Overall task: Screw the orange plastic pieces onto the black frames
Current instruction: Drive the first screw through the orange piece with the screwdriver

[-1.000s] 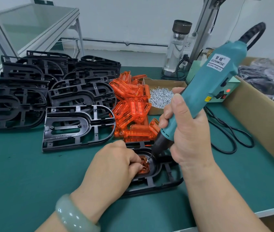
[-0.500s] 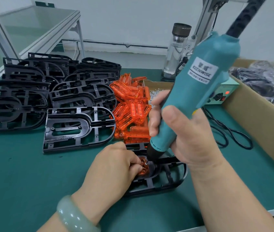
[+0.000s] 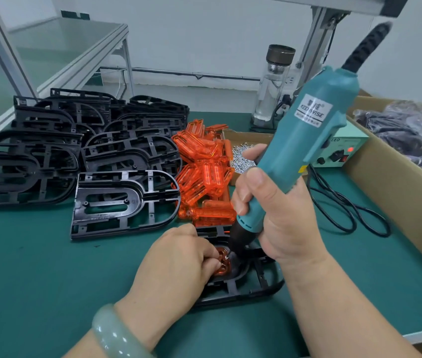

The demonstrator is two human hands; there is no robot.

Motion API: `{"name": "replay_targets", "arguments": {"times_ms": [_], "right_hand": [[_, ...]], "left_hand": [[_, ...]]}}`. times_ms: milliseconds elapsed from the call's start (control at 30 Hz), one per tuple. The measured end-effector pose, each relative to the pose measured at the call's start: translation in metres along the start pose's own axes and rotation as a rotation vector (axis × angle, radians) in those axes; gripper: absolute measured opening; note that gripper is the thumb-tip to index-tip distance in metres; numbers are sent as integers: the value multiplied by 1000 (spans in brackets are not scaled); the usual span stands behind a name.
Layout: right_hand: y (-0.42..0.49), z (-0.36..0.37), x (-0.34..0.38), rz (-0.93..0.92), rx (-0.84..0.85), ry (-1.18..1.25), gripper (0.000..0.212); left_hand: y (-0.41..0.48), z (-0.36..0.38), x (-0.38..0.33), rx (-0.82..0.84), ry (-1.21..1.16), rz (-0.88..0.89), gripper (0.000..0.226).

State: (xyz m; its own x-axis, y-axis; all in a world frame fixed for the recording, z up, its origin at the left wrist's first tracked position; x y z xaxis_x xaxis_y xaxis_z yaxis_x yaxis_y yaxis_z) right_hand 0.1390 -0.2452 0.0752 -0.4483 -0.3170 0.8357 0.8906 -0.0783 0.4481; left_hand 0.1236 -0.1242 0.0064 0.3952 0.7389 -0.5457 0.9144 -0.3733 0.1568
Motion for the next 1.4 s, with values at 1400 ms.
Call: {"name": "replay_targets", "arguments": {"times_ms": [1400], "right_hand": [[11, -8, -11, 83, 8, 149, 25]], "left_hand": [[3, -1, -3, 42, 41, 12, 20]]}}
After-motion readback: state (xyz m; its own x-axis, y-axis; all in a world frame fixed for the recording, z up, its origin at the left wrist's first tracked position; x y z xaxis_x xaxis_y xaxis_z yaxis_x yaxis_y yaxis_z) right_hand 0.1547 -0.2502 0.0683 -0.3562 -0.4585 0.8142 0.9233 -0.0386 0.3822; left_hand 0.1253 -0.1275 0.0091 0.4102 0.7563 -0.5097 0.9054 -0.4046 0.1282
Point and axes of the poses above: each hand's wrist, its own y-axis towards the middle knuckle, its own z-axis out of the palm, x = y × z, the point moved 9 cm from there along y, towards the middle knuckle, and after that the axes turned 3 degrees about -z, right-handed, at the moved point
